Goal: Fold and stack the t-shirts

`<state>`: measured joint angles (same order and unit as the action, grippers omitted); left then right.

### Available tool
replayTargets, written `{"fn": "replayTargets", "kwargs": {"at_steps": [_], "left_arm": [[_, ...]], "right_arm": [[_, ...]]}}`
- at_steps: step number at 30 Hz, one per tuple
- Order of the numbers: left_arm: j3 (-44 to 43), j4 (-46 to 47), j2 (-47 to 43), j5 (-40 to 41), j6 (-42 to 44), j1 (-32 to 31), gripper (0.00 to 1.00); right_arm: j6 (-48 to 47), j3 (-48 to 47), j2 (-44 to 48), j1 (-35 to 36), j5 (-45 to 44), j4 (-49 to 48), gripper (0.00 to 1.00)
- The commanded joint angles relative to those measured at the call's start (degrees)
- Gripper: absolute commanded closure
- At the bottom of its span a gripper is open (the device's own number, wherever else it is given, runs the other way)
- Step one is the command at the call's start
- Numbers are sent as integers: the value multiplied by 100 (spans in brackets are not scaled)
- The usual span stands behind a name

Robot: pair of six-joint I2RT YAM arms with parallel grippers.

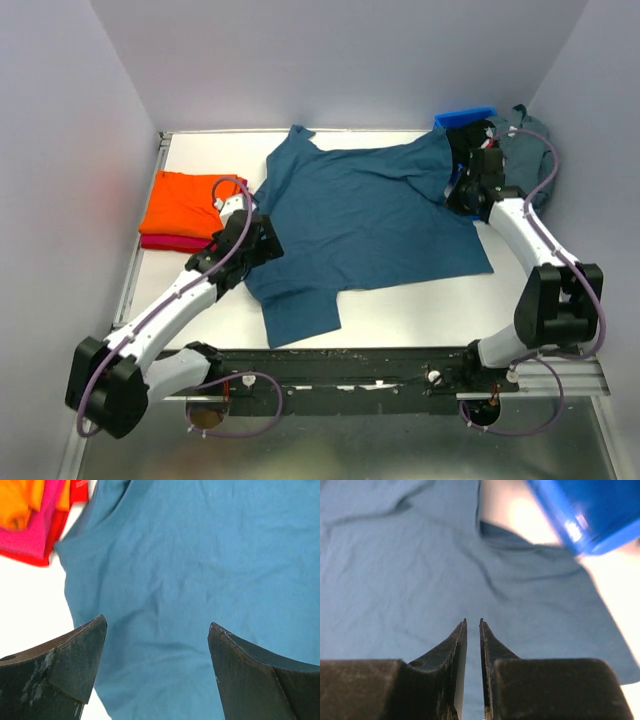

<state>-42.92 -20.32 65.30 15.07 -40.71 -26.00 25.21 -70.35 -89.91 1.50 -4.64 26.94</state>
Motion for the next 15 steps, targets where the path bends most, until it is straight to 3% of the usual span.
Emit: {"fn": "replayTargets", "kwargs": {"at_steps": [1, 8, 15], "left_arm": [[529, -955, -921, 767, -1033, -571, 7], [767, -1738, -1511, 603, -1738, -1319, 12], [784, -2407, -1441, 172, -2370, -1987, 19]], "right_arm": [[563, 1047, 762, 228, 394, -557, 76], [406, 2243, 1888, 228, 763, -699, 74], [520, 2807, 2284, 228, -27, -339, 82]]}}
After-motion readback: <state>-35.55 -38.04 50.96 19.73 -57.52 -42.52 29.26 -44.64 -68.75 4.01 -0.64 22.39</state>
